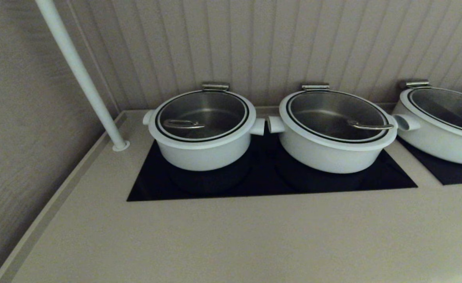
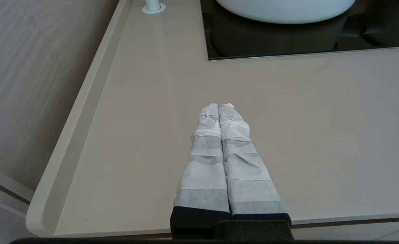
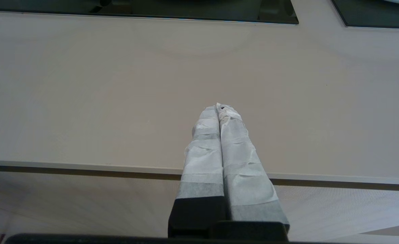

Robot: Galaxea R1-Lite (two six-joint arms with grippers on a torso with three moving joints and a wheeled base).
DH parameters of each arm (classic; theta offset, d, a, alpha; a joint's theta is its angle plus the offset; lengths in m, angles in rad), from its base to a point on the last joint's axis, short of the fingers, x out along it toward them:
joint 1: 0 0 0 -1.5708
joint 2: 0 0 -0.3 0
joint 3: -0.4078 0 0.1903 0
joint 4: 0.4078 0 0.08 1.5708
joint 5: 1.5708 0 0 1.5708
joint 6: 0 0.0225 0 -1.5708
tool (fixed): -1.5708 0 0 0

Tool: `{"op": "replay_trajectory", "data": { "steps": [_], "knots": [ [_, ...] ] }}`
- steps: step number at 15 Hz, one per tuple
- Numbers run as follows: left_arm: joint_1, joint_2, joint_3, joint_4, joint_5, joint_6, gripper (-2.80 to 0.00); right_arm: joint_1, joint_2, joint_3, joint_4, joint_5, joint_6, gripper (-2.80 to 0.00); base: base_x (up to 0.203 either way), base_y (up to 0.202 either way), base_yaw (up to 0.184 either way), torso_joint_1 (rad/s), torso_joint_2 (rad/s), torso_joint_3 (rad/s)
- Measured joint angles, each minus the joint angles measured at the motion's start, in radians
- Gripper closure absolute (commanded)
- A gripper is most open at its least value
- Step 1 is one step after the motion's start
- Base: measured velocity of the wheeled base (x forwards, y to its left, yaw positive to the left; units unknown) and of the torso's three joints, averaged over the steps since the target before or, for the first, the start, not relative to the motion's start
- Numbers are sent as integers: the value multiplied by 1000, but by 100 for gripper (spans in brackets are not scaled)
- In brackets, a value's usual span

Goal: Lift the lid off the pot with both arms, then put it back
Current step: Open the food pot lid a small opening with the left arm

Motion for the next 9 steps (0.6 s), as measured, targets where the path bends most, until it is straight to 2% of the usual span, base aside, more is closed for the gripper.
{"op": "replay_trajectory", "data": {
  "steps": [9],
  "knots": [
    [0,0,0,0,-1,1,0,0,0,0,0,0,0,0,0,0,0,0,0,0]
  ]
}}
